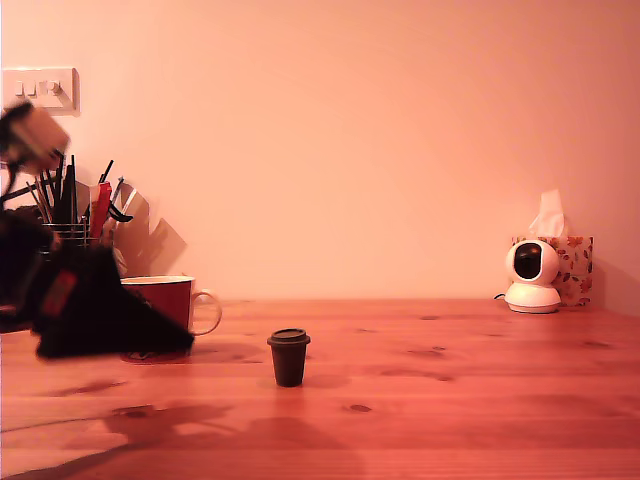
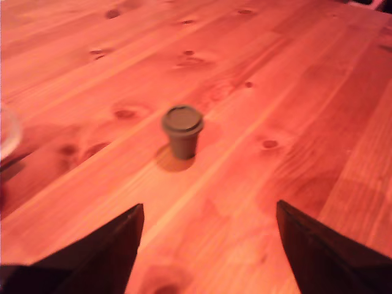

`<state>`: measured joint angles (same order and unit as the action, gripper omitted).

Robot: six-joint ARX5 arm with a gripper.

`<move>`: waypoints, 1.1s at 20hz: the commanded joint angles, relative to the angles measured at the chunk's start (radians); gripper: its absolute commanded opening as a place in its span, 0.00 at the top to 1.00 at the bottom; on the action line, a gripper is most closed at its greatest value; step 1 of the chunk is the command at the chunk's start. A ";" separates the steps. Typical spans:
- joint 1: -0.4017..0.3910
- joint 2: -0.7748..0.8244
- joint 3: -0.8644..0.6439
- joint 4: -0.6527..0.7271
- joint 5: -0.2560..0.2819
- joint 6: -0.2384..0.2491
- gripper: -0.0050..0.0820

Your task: Pick up the coffee capsules on the table and drop them inside the coffee cup

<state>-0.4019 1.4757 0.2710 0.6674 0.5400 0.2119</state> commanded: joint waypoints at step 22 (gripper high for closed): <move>-0.038 0.286 0.222 0.044 0.006 0.027 0.23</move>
<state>-0.4309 1.7489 0.4770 0.7029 0.5407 0.2352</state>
